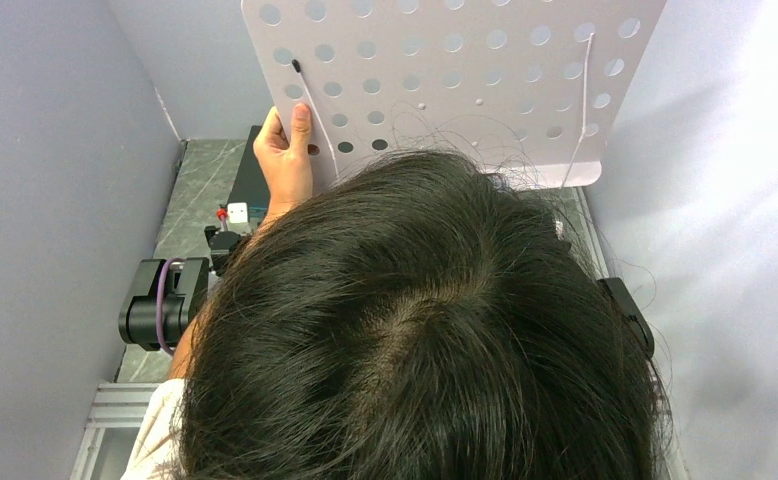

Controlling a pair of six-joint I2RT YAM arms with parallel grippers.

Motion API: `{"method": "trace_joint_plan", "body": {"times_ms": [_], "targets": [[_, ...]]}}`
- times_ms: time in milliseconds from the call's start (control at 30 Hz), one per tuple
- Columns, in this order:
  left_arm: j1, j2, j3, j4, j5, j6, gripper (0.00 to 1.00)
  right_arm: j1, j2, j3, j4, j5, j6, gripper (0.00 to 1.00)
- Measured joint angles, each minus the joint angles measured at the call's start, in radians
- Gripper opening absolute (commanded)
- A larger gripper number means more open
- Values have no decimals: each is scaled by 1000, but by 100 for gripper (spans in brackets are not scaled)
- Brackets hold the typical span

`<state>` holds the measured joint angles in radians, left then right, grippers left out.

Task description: Set up the instrument practice props

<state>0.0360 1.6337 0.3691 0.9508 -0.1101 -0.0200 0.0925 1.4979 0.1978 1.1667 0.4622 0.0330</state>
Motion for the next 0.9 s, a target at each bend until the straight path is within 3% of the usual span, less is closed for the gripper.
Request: {"method": "trace_joint_plan", "body": {"times_ms": [900], "targets": [[0,0,0,-16,0,0,94,0,0,0,0,0,0,100]]}}
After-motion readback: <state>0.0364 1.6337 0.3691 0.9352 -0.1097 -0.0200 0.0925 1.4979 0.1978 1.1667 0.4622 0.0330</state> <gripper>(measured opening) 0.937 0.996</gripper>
